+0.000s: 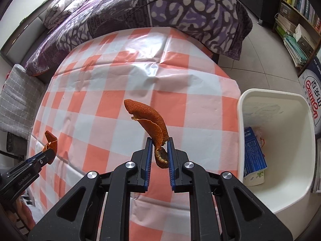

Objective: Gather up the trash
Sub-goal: 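Carry both orange peels over the bin and open both tools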

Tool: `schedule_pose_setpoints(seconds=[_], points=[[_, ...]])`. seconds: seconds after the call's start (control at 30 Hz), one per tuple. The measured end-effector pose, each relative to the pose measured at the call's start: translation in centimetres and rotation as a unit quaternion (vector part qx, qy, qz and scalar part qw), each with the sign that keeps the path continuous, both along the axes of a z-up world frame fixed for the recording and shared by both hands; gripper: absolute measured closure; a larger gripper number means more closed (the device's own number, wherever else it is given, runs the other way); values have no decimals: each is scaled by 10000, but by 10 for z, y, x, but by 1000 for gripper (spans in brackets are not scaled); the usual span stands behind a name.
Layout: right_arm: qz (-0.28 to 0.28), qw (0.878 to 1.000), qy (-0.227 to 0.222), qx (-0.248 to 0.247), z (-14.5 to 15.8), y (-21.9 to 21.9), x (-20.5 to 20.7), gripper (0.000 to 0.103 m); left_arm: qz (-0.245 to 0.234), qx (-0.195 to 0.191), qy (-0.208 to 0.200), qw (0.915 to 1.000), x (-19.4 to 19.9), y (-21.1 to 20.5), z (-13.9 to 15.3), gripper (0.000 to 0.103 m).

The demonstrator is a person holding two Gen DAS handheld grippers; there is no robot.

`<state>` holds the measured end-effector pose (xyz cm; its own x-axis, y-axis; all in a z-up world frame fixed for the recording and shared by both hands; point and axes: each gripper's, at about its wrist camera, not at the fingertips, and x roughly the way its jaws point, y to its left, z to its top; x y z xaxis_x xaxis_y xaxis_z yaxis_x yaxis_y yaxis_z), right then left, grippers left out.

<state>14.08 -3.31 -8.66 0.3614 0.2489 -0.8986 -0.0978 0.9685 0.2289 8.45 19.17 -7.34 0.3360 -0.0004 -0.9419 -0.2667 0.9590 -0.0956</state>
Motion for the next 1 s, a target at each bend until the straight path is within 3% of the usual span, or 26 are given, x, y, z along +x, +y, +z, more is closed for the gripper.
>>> schedule_pose_setpoints(seconds=[0.37,0.67,0.77,0.83,0.93,1.0], points=[[-1115,9937,101,-57,5,-92,-1,89,-680,-147,-116,9975,21,-76,3,81],[-1875,9819,181,-215,4,-164,-8,84,-1370,-404,-225,9895,29,-144,8,81],[-1994,9795,149,-231,6,-179,-12,72,-1588,-524,-232,9856,30,-167,9,81],[-2096,9774,120,-245,7,-189,-15,54,-1735,-556,-250,9830,30,-183,9,81],[-2319,9724,105,-238,9,-205,-21,35,-1929,-619,-254,9789,29,-206,10,81],[-2472,9687,96,-230,10,-213,-23,27,-2060,-646,-253,9761,29,-220,10,81]])
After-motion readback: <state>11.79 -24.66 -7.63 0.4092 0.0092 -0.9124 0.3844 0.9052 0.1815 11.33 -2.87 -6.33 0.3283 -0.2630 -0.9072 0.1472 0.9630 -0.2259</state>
